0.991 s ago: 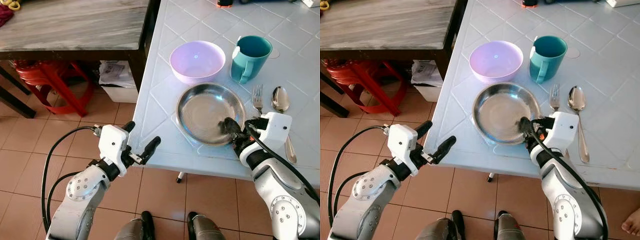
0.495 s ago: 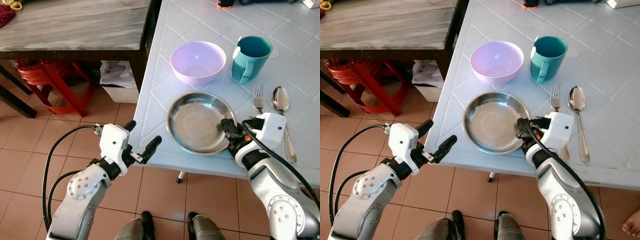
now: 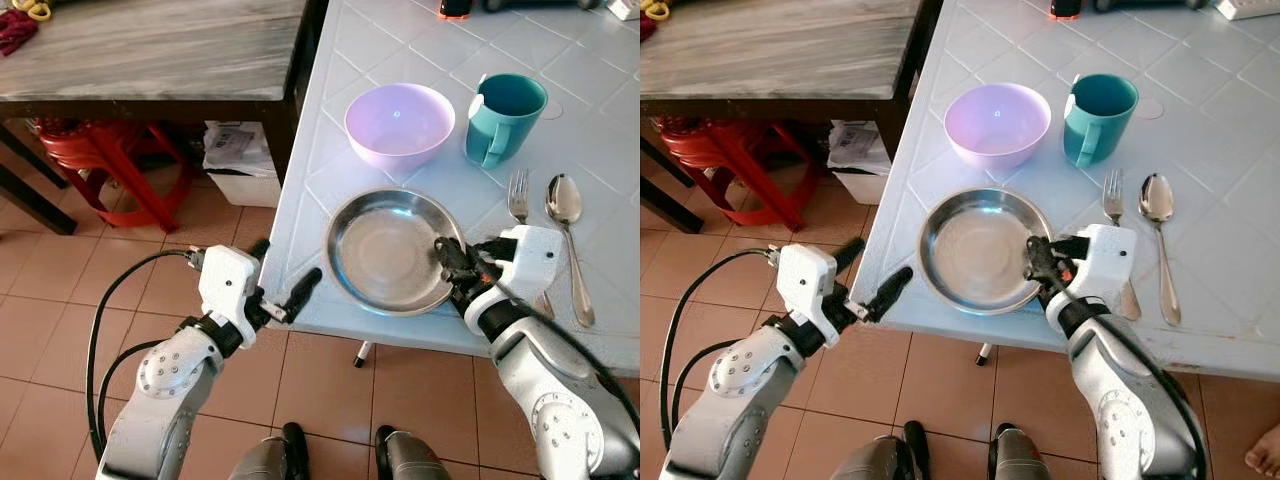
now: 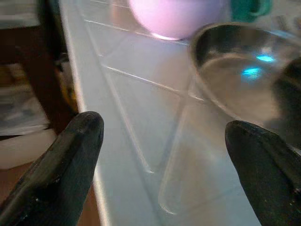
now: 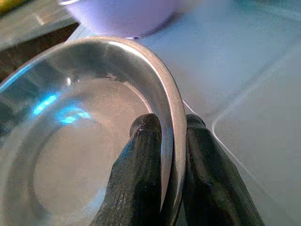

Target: Setting the table

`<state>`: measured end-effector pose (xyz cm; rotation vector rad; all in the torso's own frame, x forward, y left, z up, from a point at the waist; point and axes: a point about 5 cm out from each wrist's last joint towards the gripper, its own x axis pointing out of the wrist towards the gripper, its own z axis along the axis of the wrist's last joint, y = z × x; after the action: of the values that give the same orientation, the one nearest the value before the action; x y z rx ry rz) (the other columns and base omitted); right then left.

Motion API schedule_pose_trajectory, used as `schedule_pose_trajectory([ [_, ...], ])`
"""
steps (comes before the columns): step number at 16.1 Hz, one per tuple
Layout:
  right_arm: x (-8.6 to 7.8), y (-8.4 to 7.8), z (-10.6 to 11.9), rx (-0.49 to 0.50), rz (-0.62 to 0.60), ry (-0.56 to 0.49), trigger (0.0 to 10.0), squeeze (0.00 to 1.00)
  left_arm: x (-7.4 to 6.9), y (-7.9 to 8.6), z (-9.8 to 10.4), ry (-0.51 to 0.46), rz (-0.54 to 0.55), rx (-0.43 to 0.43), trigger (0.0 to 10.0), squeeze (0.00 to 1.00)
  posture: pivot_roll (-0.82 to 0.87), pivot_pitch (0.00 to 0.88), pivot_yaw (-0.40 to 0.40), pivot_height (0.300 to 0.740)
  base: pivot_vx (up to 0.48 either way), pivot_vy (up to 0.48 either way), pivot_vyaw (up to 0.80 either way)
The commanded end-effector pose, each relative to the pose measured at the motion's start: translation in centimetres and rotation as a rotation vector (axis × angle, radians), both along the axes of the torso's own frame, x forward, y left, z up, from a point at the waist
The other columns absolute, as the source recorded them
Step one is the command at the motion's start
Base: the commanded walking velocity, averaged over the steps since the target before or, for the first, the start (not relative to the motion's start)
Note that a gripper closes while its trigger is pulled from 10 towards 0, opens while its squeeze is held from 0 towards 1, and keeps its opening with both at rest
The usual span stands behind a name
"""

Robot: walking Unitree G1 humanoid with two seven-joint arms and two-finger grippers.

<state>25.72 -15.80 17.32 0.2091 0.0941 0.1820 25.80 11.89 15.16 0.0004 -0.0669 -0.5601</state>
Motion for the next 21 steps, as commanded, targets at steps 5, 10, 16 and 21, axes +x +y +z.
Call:
schedule_pose_trajectory([
  [5,-0.7,0.2,-0.6,-0.094,-0.034,-0.041,9.5,0.00,0.9,1.3,-0.9,0.034,0.166,0.037,10.0,0.00,-0.13,0.253,0.108,0.740,0.000,0.000,0.00],
  [10,-0.9,-0.4,0.2,-0.079,-0.131,-0.125,10.0,0.00,2.5,2.7,-1.1,0.046,0.347,0.002,10.0,0.00,-0.13,0.239,0.100,0.740,0.000,0.000,0.00],
  [16,-1.1,-0.4,0.2,-0.062,-0.158,-0.137,10.0,0.00,3.3,3.0,0.1,0.049,0.439,-0.190,10.0,0.00,-0.14,0.236,0.095,0.740,0.000,0.000,-0.30],
  [21,-1.0,-0.5,0.6,-0.056,-0.172,-0.163,10.0,0.00,3.4,2.2,2.2,-0.050,0.422,-0.204,10.0,0.00,-0.14,0.228,0.086,0.740,0.000,0.000,0.00],
])
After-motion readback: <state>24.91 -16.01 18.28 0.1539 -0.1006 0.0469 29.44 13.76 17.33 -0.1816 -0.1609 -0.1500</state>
